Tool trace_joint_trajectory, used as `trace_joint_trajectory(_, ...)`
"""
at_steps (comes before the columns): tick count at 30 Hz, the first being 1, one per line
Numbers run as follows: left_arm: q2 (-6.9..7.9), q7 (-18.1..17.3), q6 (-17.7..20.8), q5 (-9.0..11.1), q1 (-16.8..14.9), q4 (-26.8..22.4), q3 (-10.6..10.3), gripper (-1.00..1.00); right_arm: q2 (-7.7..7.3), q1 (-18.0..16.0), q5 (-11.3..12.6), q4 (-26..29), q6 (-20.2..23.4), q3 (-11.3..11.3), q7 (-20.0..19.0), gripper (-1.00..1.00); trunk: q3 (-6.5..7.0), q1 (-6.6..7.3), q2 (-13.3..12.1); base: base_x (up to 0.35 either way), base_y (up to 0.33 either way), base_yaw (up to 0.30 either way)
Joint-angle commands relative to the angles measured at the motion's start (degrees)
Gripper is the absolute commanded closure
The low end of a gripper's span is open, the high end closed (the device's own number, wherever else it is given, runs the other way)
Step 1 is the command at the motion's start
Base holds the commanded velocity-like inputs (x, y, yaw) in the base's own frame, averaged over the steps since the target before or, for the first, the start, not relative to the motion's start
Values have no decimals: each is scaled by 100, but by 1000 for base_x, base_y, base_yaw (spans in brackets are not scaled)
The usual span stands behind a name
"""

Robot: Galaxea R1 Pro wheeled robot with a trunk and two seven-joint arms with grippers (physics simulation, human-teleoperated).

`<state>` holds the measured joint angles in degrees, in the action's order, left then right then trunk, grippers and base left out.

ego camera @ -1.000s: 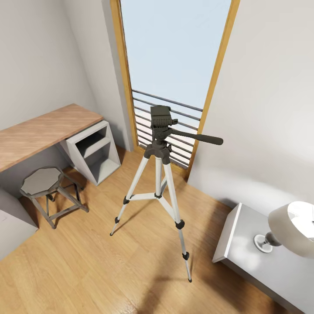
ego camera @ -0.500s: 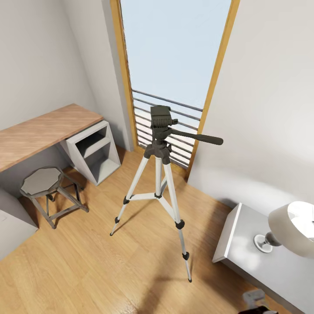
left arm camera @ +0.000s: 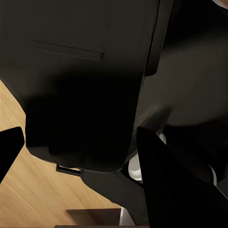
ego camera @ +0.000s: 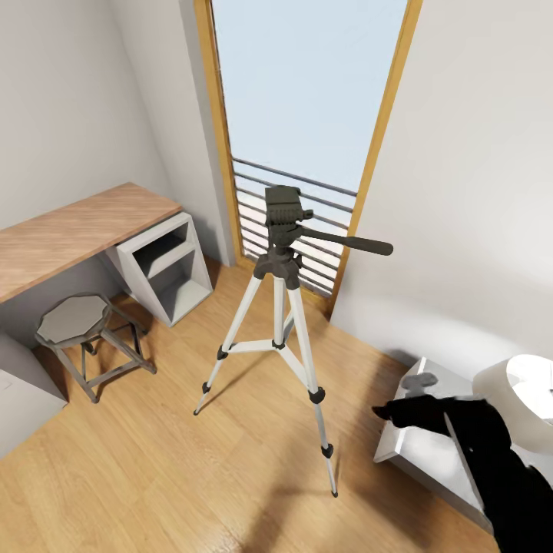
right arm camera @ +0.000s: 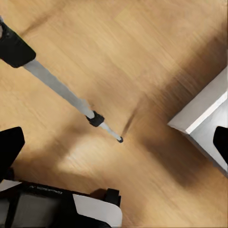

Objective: Attach the digital camera to the camera tripod in the bedroom.

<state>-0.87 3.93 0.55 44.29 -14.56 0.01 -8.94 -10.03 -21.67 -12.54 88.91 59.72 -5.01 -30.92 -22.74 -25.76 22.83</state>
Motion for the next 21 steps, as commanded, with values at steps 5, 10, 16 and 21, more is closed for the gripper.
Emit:
trace_joint_trajectory(5,-1,20,7,27,-3,-1,-46,100,-2,-991,-57,81,28,-1,-813,-100,-10,-2,9,0,0,0)
trace_joint_trajectory(10,-1,20,7,27,-3,-1,-46,100,-11,-1738,-56,113,28,4,-1740,-100,-10,-2,9,0,0,0)
trace_joint_trajectory(16,-8,20,7,20,-3,-1,-46,100,-8,-2022,-64,120,28,103,-2405,-100,-10,-2,9,0,0,0)
trace_joint_trajectory(21,-8,20,7,19,-3,-1,-46,100,-7,-2036,-104,118,28,231,-2434,-100,-10,-2,9,0,0,0)
